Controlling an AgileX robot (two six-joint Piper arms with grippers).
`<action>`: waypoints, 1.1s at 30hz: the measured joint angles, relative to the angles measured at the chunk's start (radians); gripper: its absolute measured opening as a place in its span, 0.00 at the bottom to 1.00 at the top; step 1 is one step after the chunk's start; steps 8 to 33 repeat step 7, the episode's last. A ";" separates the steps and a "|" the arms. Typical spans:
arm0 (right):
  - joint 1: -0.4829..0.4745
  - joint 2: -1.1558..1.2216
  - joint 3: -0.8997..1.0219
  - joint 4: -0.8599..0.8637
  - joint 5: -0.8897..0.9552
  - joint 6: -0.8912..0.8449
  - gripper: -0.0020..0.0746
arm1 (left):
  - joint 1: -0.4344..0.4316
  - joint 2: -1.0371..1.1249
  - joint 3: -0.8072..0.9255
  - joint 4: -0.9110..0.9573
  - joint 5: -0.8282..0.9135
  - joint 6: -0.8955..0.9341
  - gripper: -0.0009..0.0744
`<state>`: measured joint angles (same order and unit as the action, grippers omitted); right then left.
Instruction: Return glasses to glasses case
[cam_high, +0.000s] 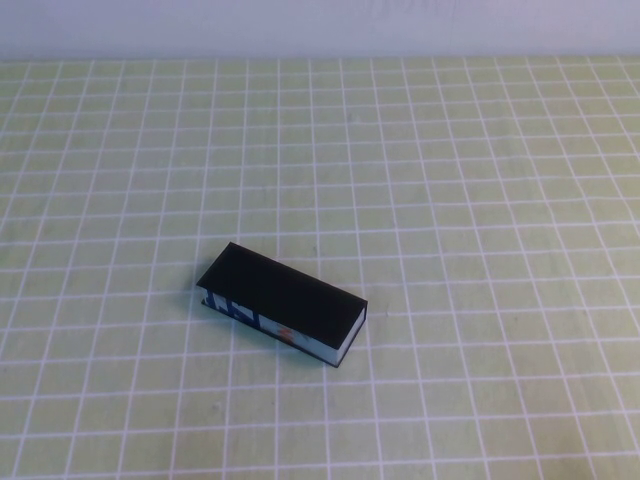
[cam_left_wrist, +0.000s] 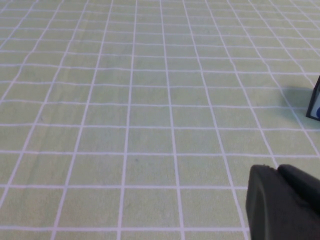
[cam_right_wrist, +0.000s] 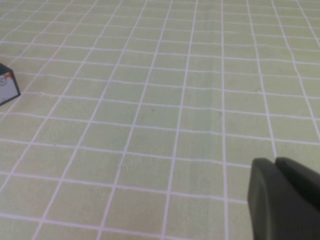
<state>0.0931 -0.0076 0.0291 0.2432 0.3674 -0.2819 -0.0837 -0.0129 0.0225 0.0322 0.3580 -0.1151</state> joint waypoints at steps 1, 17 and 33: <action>-0.002 0.000 0.000 0.000 0.000 0.000 0.00 | 0.000 0.000 0.000 0.000 0.000 0.000 0.01; -0.002 0.000 0.000 0.000 -0.001 0.004 0.00 | 0.000 0.000 0.000 0.000 0.000 0.000 0.01; -0.002 0.000 0.000 0.000 -0.001 0.004 0.00 | 0.000 0.000 0.000 0.000 0.000 0.000 0.01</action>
